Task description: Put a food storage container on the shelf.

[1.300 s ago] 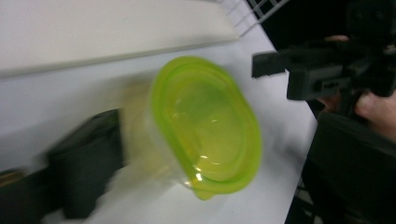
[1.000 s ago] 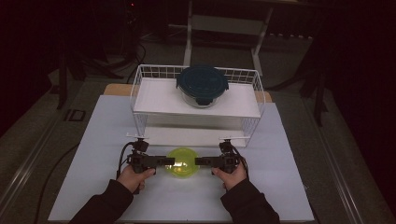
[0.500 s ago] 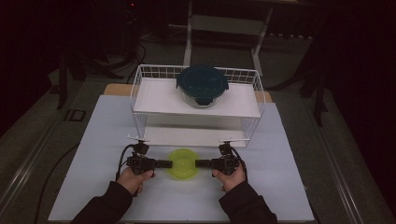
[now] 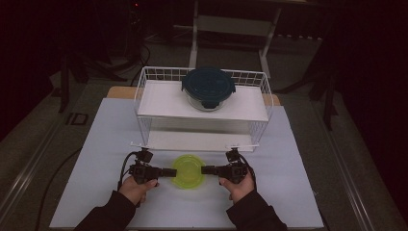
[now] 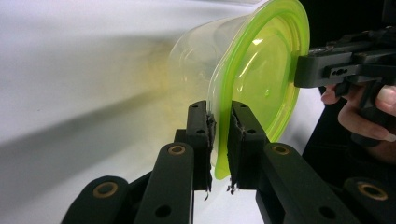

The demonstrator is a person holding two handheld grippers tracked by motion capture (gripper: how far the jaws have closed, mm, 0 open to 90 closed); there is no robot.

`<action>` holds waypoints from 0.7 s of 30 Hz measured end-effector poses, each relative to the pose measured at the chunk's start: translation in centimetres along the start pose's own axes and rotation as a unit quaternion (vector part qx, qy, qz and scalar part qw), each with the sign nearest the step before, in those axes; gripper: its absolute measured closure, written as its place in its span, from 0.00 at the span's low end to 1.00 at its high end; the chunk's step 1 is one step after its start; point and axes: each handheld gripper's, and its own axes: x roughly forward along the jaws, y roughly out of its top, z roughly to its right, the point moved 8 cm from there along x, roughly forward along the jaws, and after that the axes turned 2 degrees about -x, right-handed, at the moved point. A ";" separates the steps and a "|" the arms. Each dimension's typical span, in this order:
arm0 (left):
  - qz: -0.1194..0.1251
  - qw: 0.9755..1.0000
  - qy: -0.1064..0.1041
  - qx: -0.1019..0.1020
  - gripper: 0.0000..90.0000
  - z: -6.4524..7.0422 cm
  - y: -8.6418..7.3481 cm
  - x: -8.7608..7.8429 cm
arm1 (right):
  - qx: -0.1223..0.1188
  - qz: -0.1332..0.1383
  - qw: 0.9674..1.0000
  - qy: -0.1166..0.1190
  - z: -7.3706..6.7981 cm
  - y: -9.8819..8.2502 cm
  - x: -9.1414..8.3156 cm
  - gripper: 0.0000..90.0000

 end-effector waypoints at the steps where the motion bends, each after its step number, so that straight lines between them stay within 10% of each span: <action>1: 0.004 1.000 -0.002 0.003 0.88 0.3 0.1 -0.1 | -0.001 0.001 1.000 0.001 -0.1 0.1 -0.2 0.91; 21: 0.041 0.998 -0.022 0.043 0.89 5.0 2.8 -3.1 | -0.043 0.048 0.998 0.007 -3.6 2.8 -4.5 0.91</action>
